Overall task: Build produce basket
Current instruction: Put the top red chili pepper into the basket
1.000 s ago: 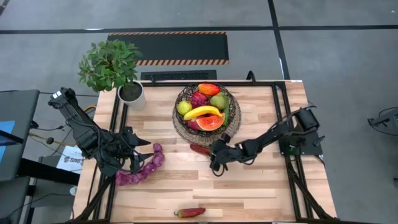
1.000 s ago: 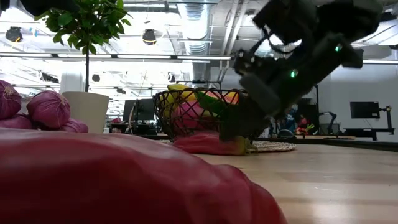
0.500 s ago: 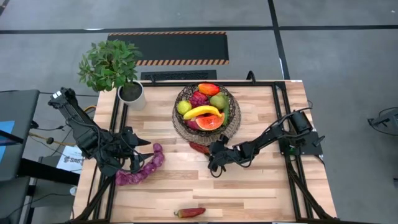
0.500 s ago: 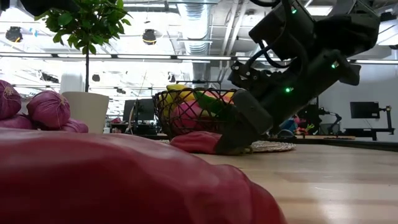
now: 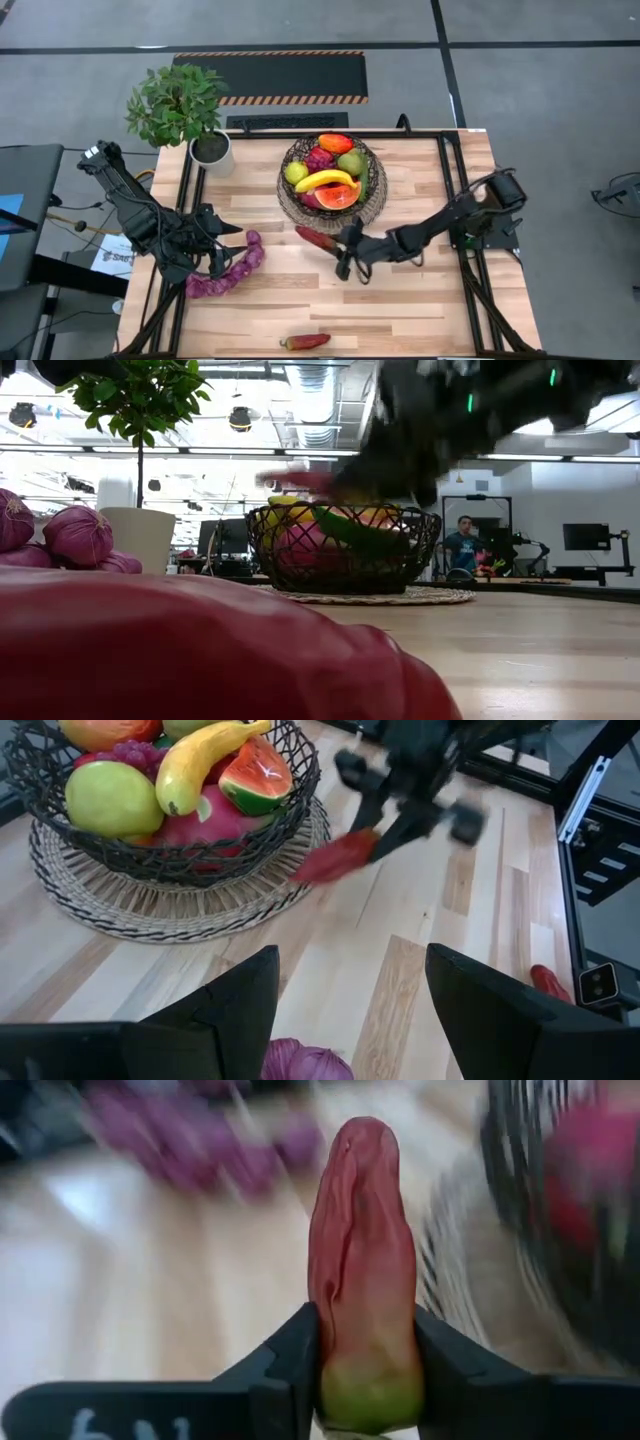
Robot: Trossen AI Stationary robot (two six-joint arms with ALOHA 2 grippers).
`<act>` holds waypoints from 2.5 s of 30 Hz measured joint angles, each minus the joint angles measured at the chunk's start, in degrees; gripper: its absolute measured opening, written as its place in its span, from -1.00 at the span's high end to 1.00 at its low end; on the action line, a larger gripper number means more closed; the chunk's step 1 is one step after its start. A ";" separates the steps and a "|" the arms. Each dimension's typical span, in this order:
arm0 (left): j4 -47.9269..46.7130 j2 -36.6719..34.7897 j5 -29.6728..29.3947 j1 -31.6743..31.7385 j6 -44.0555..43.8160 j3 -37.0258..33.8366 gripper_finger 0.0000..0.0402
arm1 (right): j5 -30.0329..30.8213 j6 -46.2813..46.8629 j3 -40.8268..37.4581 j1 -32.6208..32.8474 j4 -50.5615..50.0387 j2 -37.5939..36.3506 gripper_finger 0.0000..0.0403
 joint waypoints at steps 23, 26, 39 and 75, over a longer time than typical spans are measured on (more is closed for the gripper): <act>0.04 0.00 -1.83 0.00 0.00 0.00 -0.18 | -21.10 -31.43 0.11 17.71 55.38 -18.57 0.26; 0.03 0.00 -2.07 0.00 0.00 0.00 -0.18 | -22.59 -31.53 0.11 18.82 55.45 -18.66 0.28; 0.02 0.00 -2.43 0.00 0.04 0.00 -0.18 | -15.97 -36.51 0.13 19.39 39.27 -18.94 0.25; -0.31 -0.02 -0.44 -0.02 0.01 -0.04 -0.18 | 8.15 -55.37 13.26 -18.79 -12.37 -27.09 0.29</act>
